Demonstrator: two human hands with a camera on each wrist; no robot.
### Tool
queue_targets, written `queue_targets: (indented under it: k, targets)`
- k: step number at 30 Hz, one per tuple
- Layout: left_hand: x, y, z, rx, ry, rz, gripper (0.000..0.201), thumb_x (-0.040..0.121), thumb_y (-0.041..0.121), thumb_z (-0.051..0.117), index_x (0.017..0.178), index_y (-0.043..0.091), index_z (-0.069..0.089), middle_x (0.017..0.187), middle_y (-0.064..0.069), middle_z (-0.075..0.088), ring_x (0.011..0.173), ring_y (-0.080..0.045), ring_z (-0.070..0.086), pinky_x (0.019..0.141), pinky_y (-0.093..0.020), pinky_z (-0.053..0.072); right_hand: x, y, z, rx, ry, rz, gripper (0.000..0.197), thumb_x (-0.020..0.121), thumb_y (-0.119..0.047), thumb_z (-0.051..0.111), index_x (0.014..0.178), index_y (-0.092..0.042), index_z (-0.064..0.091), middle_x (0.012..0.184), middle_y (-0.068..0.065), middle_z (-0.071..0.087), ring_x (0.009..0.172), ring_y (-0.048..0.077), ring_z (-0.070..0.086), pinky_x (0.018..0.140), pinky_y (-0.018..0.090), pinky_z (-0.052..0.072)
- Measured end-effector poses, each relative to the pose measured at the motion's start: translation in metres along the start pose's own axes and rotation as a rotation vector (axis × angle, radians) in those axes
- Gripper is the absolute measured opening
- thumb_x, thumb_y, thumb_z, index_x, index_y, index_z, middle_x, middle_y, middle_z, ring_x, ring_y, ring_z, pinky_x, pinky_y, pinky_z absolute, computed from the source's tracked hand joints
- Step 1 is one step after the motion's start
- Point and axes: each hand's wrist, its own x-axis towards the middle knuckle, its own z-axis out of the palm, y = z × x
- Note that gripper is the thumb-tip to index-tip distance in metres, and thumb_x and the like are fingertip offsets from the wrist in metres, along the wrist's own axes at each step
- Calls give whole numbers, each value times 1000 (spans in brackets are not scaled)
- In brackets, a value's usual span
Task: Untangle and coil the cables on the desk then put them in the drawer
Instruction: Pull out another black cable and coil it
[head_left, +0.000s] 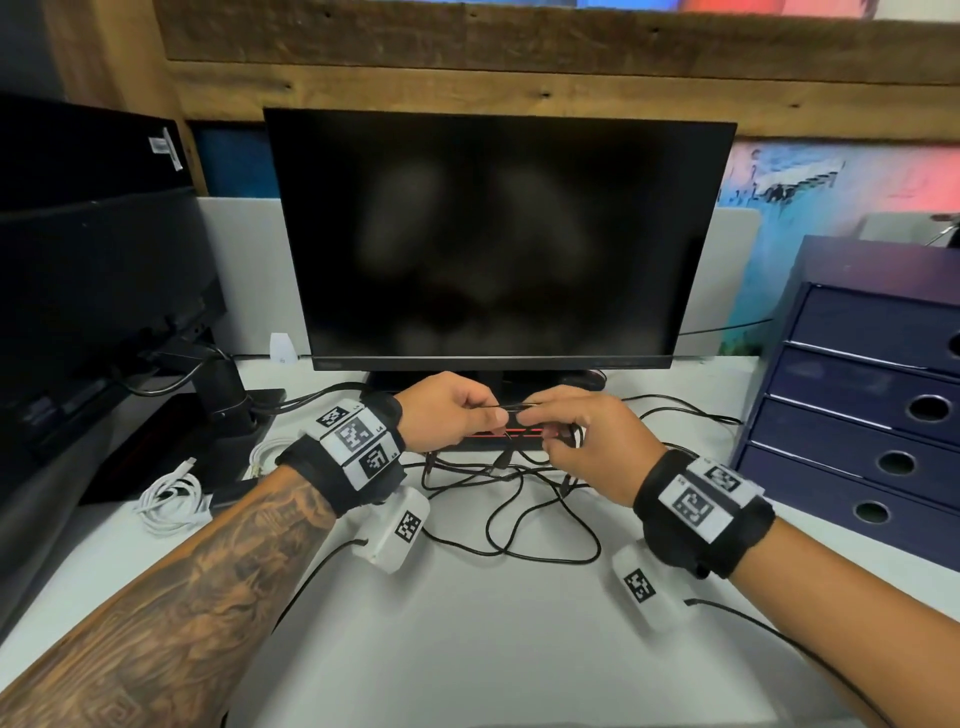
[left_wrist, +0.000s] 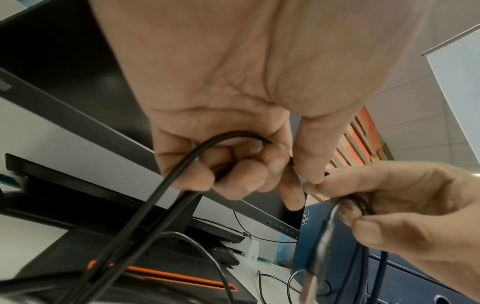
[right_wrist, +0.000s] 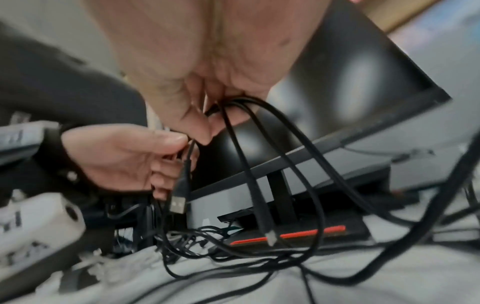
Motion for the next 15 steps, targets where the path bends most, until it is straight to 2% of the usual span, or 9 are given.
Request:
queue_targets:
  k: [2, 6, 8, 10, 11, 13, 15]
  targets:
    - [0, 0, -1, -6, 9, 2, 22, 95, 42, 62, 82, 29, 74, 59, 2, 48, 58, -16, 45, 59, -32, 41, 1, 3, 5, -105, 52, -82, 33, 86, 9, 63, 109, -11, 77, 114, -6, 67, 92, -20, 54, 84, 2, 42]
    - [0, 2, 1, -22, 19, 31, 23, 94, 42, 63, 77, 29, 72, 58, 1, 48, 57, -15, 45, 57, -29, 41, 1, 12, 7, -112, 181, -86, 21, 87, 2, 71, 98, -13, 80, 104, -11, 68, 90, -15, 58, 81, 4, 45]
    - [2, 0, 2, -18, 45, 42, 23, 95, 41, 63, 77, 28, 71, 57, 2, 49, 57, -16, 46, 58, -31, 42, 0, 11, 7, -103, 203, -88, 20, 86, -2, 74, 97, -18, 81, 111, -11, 68, 101, -6, 60, 91, 11, 47]
    - [1, -2, 1, -7, 86, 31, 23, 95, 39, 63, 77, 27, 71, 57, 6, 52, 58, -14, 49, 61, -33, 45, 0, 6, 2, -122, 230, -97, 20, 85, -8, 76, 96, -24, 81, 121, -10, 67, 117, 2, 54, 102, 14, 42]
    - [1, -3, 1, 14, 95, 20, 23, 95, 40, 62, 78, 28, 71, 59, 7, 55, 59, -13, 52, 64, -34, 49, 1, 2, -1, -99, 239, -100, 20, 85, -10, 77, 96, -26, 81, 121, -11, 67, 118, 3, 54, 103, 15, 41]
    - [-2, -1, -1, 109, 121, 3, 27, 96, 49, 57, 86, 29, 72, 73, 8, 66, 70, -10, 62, 76, -35, 55, 3, -7, -7, -9, 231, -109, 20, 86, -10, 75, 98, -25, 81, 108, -13, 71, 108, 4, 62, 96, 20, 48]
    - [-5, 8, -2, 134, 214, 35, 41, 98, 57, 45, 97, 28, 73, 91, 8, 71, 90, -9, 66, 87, -34, 53, 5, -15, -9, 26, 213, -138, 19, 87, -9, 75, 99, -23, 81, 96, -13, 70, 94, 9, 66, 86, 21, 51]
